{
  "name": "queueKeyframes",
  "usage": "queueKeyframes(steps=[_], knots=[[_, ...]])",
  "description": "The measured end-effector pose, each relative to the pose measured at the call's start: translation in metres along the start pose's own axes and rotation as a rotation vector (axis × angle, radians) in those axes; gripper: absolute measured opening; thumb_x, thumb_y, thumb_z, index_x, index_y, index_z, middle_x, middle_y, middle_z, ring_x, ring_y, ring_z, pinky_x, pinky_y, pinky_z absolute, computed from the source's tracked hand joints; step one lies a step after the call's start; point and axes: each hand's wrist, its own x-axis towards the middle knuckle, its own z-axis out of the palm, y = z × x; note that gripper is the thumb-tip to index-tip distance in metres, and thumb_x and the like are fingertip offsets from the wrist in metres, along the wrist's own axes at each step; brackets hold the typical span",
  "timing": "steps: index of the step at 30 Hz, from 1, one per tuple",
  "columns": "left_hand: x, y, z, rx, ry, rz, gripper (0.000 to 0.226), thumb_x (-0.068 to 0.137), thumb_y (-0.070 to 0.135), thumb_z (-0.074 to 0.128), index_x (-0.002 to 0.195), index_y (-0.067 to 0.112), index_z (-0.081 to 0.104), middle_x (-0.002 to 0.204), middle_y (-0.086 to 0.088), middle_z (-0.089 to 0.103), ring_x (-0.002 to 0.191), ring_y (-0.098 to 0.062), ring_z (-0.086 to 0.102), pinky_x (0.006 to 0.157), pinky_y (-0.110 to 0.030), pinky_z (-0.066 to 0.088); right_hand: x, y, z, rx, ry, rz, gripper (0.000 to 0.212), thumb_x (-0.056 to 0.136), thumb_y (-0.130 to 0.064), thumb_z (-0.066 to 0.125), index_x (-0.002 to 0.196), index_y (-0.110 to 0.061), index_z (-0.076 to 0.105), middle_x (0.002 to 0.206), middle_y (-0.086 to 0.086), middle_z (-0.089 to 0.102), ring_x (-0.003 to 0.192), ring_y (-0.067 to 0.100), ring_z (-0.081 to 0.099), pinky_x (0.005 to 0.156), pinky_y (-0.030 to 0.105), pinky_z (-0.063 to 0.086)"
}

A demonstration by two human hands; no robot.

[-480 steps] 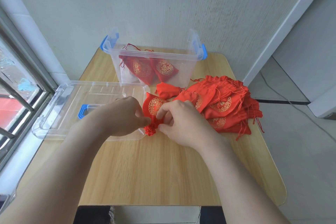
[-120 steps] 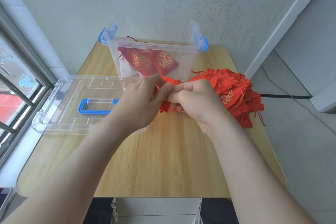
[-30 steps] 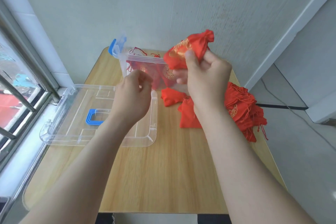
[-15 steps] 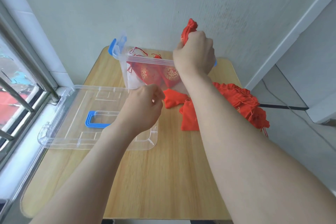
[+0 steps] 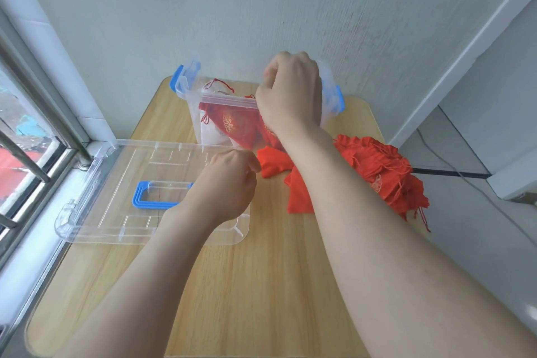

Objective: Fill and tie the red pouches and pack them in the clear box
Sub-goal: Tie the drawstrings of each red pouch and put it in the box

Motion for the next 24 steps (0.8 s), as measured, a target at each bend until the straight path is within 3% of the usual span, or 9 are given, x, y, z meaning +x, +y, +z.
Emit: queueKeyframes(steps=[2,4,6,7,10,12,15,19,24], knots=[[0.0,-0.002,0.0,0.059,-0.015,-0.007,0.031,0.098,0.007,0.055,0.122,0.015,0.072,0.122,-0.005,0.063,0.12,-0.026,0.056,0.099,-0.034,0.043,-0.022,0.001,0.004,0.068,0.172,-0.172,0.021,0.086,-0.01,0.044,0.079,-0.009,0.064,0.089,0.014,0.06,0.087,0.038,0.058,0.073,0.047,0.045],[0.001,-0.003,0.001,0.076,-0.031,-0.016,0.023,0.094,0.006,0.059,0.115,0.013,0.069,0.122,-0.006,0.058,0.121,-0.028,0.056,0.099,-0.039,0.046,-0.051,0.008,0.008,0.121,0.207,-0.246,0.014,0.083,-0.007,0.048,0.076,-0.007,0.06,0.085,0.014,0.055,0.083,0.037,0.055,0.071,0.046,0.043],[0.0,-0.002,0.0,0.101,-0.055,-0.035,0.016,0.093,0.006,0.062,0.106,0.014,0.062,0.114,-0.008,0.055,0.117,-0.032,0.056,0.095,-0.039,0.046,-0.079,0.021,0.015,0.111,0.114,-0.18,0.013,0.081,-0.008,0.049,0.078,-0.011,0.061,0.087,0.009,0.056,0.086,0.035,0.057,0.078,0.044,0.045],[0.0,-0.002,0.0,0.117,-0.061,-0.046,0.019,0.094,0.007,0.062,0.111,0.014,0.063,0.116,-0.009,0.055,0.118,-0.032,0.056,0.095,-0.038,0.046,-0.094,0.028,0.018,0.086,0.025,-0.097,0.018,0.081,-0.013,0.046,0.084,-0.014,0.064,0.092,0.006,0.059,0.091,0.033,0.059,0.085,0.043,0.043],[-0.003,0.0,-0.002,0.14,-0.059,-0.079,0.037,0.098,0.008,0.059,0.134,0.016,0.064,0.13,-0.009,0.058,0.127,-0.03,0.054,0.099,-0.035,0.042,-0.125,0.043,0.023,-0.09,-0.288,0.12,0.05,0.087,-0.029,0.03,0.125,-0.021,0.061,0.125,0.001,0.064,0.124,0.029,0.056,0.101,0.042,0.034],[-0.004,0.001,-0.003,0.135,-0.056,-0.074,0.037,0.099,0.008,0.057,0.135,0.016,0.064,0.132,-0.008,0.06,0.13,-0.028,0.052,0.1,-0.034,0.04,-0.135,0.052,0.026,-0.24,-0.345,0.141,0.047,0.094,-0.022,0.036,0.138,-0.024,0.053,0.135,-0.002,0.063,0.133,0.025,0.049,0.107,0.042,0.028],[-0.006,0.0,-0.004,0.133,-0.057,-0.068,0.035,0.1,0.009,0.057,0.133,0.018,0.065,0.133,-0.006,0.061,0.13,-0.026,0.051,0.1,-0.032,0.039,-0.136,0.055,0.027,-0.28,-0.303,0.09,0.043,0.09,-0.005,0.057,0.128,-0.026,0.059,0.118,-0.007,0.069,0.128,0.022,0.051,0.104,0.044,0.023],[-0.006,-0.004,-0.004,0.095,-0.024,-0.065,0.037,0.098,0.005,0.057,0.131,0.017,0.066,0.134,-0.005,0.064,0.126,-0.025,0.057,0.1,-0.036,0.046,-0.133,0.053,0.022,-0.171,-0.145,0.085,0.034,0.089,-0.006,0.066,0.114,-0.028,0.073,0.101,-0.009,0.075,0.117,0.021,0.057,0.097,0.044,0.027],[-0.008,-0.002,-0.008,-0.045,0.073,-0.035,0.071,0.083,-0.002,0.071,0.146,0.017,0.047,0.137,-0.006,0.059,0.12,-0.03,0.06,0.093,-0.035,0.045,-0.122,0.048,-0.001,0.246,-0.076,0.084,0.023,0.096,-0.011,0.061,0.111,-0.022,0.074,0.101,-0.002,0.072,0.096,0.02,0.067,0.089,0.04,0.052]])
